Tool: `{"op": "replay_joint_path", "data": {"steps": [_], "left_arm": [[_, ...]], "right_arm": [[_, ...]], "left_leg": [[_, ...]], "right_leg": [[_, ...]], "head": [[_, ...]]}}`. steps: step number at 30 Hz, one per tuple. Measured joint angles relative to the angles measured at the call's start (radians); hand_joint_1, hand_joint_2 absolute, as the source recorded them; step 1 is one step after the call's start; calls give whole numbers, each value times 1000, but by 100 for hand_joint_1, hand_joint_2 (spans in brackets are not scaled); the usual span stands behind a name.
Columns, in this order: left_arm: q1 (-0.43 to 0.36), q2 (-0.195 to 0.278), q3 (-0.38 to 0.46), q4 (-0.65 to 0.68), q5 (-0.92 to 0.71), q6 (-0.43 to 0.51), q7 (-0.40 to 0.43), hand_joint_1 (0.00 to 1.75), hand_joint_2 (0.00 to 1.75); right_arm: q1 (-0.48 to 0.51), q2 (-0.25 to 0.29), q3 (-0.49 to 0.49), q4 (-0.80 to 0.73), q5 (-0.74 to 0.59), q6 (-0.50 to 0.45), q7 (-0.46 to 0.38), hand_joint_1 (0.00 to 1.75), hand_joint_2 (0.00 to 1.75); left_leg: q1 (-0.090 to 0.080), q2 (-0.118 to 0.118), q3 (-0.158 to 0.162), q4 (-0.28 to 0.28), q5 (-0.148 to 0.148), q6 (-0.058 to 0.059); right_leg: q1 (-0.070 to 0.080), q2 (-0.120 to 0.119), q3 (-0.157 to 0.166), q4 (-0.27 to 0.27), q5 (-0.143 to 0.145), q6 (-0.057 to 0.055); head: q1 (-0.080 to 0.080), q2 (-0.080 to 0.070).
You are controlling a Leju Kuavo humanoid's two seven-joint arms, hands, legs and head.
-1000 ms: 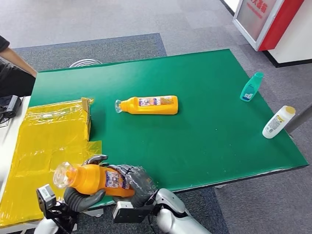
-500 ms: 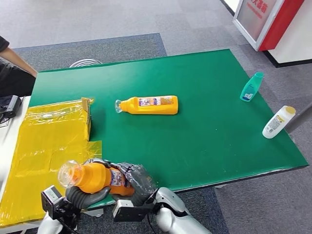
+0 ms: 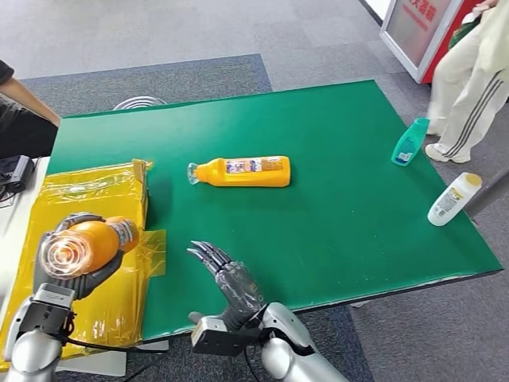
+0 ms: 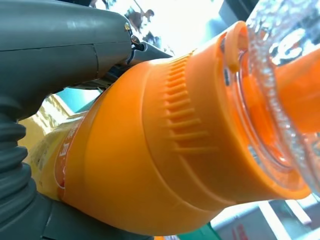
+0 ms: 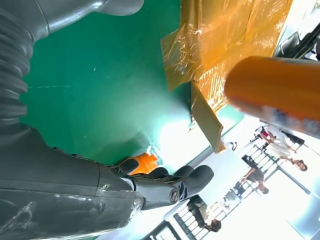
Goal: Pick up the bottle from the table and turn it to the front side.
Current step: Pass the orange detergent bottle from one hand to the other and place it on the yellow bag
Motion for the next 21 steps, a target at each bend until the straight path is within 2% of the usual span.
{"op": "replay_joint_path", "data": {"steps": [6, 12, 16, 21], "left_arm": [[-4, 47, 83, -2, -175, 59, 99, 175, 175], [-21, 115, 174, 84, -344, 35, 201, 175, 175], [-73, 137, 167, 184, -481, 19, 294, 175, 175], [-179, 135, 109, 301, -562, 18, 353, 175, 175]], "right_arm": [[72, -21, -62, -123, 0, 17, 6, 0, 175], [132, -28, -153, -251, 1, 82, 5, 0, 175], [140, -28, -184, -278, -4, 107, 4, 0, 175], [147, -25, -196, -292, -5, 122, 5, 0, 175]], "left_leg": [[0, 0, 0, 0, -1, 0], [0, 0, 0, 0, 0, 0], [0, 0, -1, 0, 1, 0], [0, 0, -1, 0, 2, 1]], "right_leg": [[0, 0, 0, 0, 0, 0], [0, 0, -1, 0, 0, 0], [0, 0, -1, 0, 1, 0], [0, 0, -1, 0, 3, 1]], "head": [[0, 0], [0, 0], [0, 0], [0, 0]]}}
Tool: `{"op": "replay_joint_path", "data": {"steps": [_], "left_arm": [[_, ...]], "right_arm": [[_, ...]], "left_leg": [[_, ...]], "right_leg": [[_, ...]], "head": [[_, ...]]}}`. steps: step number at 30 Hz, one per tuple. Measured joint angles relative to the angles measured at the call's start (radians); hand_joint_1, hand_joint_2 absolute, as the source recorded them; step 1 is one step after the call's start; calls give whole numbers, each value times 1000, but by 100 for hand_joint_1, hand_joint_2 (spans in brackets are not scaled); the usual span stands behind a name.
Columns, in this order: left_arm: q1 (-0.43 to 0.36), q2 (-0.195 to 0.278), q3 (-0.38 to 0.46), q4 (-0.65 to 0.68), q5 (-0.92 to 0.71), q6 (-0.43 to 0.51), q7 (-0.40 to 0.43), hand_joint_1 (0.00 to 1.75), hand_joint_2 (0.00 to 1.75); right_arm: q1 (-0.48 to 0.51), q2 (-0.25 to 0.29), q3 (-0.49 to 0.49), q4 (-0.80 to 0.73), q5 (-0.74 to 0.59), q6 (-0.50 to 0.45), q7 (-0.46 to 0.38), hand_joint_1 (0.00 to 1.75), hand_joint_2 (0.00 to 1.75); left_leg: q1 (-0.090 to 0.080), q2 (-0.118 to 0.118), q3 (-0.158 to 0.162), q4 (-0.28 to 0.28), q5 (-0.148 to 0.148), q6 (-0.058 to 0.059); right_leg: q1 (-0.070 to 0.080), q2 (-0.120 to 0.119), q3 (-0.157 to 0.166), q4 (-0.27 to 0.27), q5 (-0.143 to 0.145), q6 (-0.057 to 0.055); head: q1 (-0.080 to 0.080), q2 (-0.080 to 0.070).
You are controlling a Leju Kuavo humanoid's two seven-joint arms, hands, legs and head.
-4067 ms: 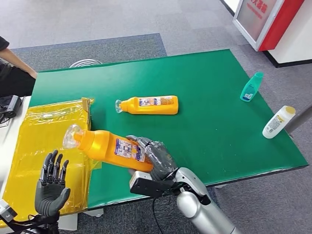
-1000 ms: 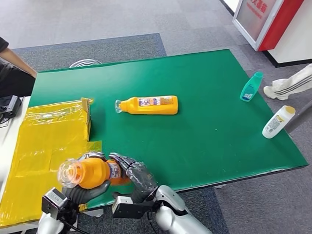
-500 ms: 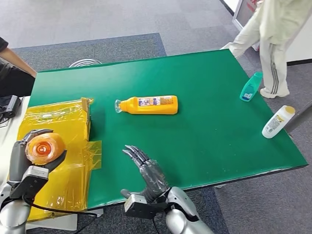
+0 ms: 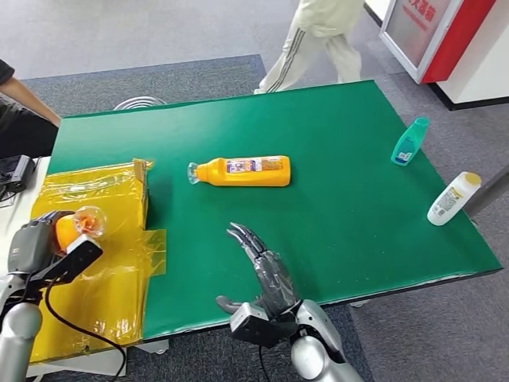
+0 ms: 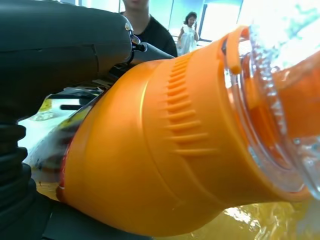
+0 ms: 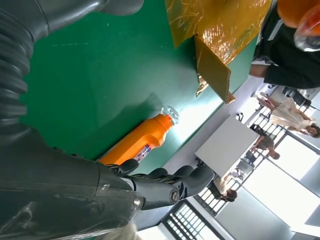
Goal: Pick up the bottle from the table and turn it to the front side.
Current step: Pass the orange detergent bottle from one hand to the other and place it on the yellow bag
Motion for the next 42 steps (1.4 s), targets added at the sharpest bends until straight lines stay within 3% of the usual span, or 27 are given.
{"op": "replay_joint_path", "data": {"steps": [6, 11, 24, 26, 28, 30, 34, 38, 42], "left_arm": [[-72, -20, -79, 79, -36, -20, 23, 175, 175], [-92, -34, -139, 112, 66, -140, -1, 175, 175], [-111, 10, -250, 148, 112, -215, 8, 175, 175], [-119, 36, -282, 148, 129, -254, 26, 158, 175], [-129, 68, -321, 148, 141, -293, 55, 72, 175], [-137, 96, -351, 148, 145, -320, 97, 2, 175], [-116, 137, -367, 154, 196, -343, 163, 0, 175], [-88, 152, -350, 156, 245, -320, 187, 0, 0], [-61, 154, -287, 156, 330, -284, 204, 0, 0]], "right_arm": [[14, 0, -5, -6, -3, 9, 2, 0, 175], [20, 0, -13, -7, -19, 20, -4, 0, 175], [23, 0, -24, -7, -28, 26, -12, 0, 175], [23, 0, -24, -6, -30, 27, -14, 0, 175], [23, 0, -25, -5, -31, 27, -15, 0, 175], [23, 0, -25, -3, -32, 27, -15, 0, 175], [23, 0, -27, 0, -33, 26, -15, 0, 175], [23, 0, -28, 3, -36, 25, -14, 0, 175], [23, -1, -28, 6, -42, 22, -14, 0, 175]], "left_leg": [[0, 0, 0, 0, 0, 0], [0, 0, 0, 0, 0, 0], [0, 0, 0, 0, 0, 0], [0, 0, 0, 0, 0, 0], [0, 0, 1, 0, 0, -1], [0, 1, 3, 0, -1, -2], [1, 4, 3, 0, 0, -3], [1, 3, 2, 0, 1, -3], [1, 3, 3, -1, 0, -4]], "right_leg": [[0, 0, 0, 0, 0, 0], [0, 0, 0, 0, 0, 0], [0, 0, 0, 0, 0, 0], [0, 0, 1, 0, 0, 0], [0, 0, 2, 0, 1, -1], [0, 1, 2, 0, 1, -2], [1, 5, 1, 0, 2, -3], [1, 4, 1, 0, 1, -2], [1, 4, 2, 0, 2, -3]], "head": [[0, 0], [0, 0], [0, 0], [0, 0], [0, 0], [0, 0], [0, 0], [0, 0], [0, 0]]}}
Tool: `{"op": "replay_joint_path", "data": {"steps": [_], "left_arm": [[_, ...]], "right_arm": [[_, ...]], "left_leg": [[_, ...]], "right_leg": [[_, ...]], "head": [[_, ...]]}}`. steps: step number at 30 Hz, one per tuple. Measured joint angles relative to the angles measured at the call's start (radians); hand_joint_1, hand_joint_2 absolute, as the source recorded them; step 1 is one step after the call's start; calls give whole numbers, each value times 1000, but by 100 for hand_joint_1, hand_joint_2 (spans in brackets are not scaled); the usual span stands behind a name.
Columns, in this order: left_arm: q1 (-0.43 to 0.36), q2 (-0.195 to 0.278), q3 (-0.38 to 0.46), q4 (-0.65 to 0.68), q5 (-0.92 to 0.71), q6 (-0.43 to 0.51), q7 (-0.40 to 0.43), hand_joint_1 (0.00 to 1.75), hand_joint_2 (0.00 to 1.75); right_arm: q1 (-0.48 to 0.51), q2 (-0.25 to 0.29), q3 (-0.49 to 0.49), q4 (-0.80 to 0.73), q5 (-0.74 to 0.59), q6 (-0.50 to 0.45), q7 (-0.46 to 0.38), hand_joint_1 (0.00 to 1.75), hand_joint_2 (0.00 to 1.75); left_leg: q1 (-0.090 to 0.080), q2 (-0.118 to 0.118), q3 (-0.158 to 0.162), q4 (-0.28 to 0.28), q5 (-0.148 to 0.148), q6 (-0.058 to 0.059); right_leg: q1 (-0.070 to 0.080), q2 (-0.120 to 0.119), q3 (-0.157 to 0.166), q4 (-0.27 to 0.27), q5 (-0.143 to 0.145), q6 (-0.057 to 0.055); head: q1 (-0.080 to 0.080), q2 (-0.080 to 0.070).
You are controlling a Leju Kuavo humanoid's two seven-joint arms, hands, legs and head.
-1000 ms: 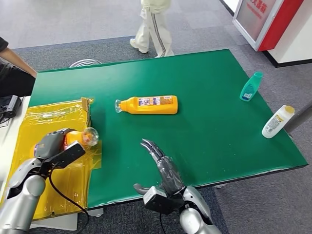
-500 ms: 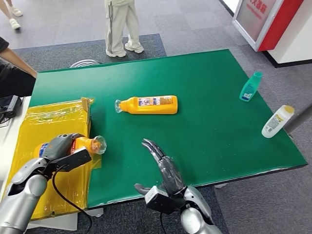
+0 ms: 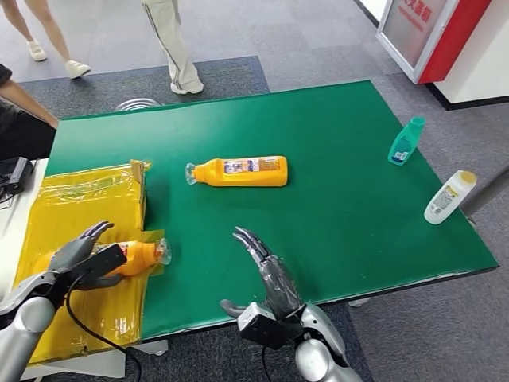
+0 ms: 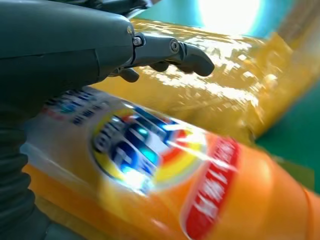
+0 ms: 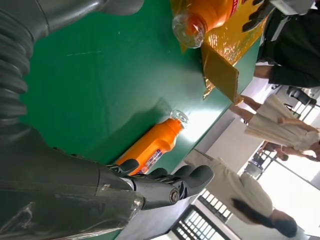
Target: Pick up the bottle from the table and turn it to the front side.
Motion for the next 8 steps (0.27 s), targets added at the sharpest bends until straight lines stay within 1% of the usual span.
{"op": "replay_joint_path", "data": {"steps": [2, 4, 5, 7, 8], "left_arm": [[24, -3, 51, -3, 55, 27, -15, 0, 0], [56, -10, 110, -12, 115, 58, -55, 0, 0], [75, -16, 141, -20, 148, 74, -88, 0, 0], [120, -40, 208, -41, 250, 90, -207, 0, 0], [132, -48, 225, -47, 280, 93, -243, 0, 0]], "right_arm": [[0, -1, 0, 2, -4, -4, 0, 0, 175], [0, -3, 0, 3, -7, -8, 0, 0, 175], [1, -4, 0, 4, -8, -11, 0, 0, 175], [2, -7, 0, 4, -10, -17, -3, 0, 175], [3, -7, 0, 4, -10, -18, -4, 0, 175]], "left_leg": [[0, 0, 1, 0, 0, 0], [0, 0, 1, 0, 0, 0], [0, 0, 1, 0, 0, 0], [0, 0, 1, 0, 0, 0], [0, 0, 0, 0, 0, 0]], "right_leg": [[0, 0, 0, 0, 0, 0], [0, 0, 0, 0, 0, 0], [0, 0, 0, 0, 0, 0], [0, 0, -1, 0, -1, 0], [0, 0, -1, 0, -1, 0]], "head": [[0, 0], [0, 0], [0, 0], [0, 0], [0, 0]]}}
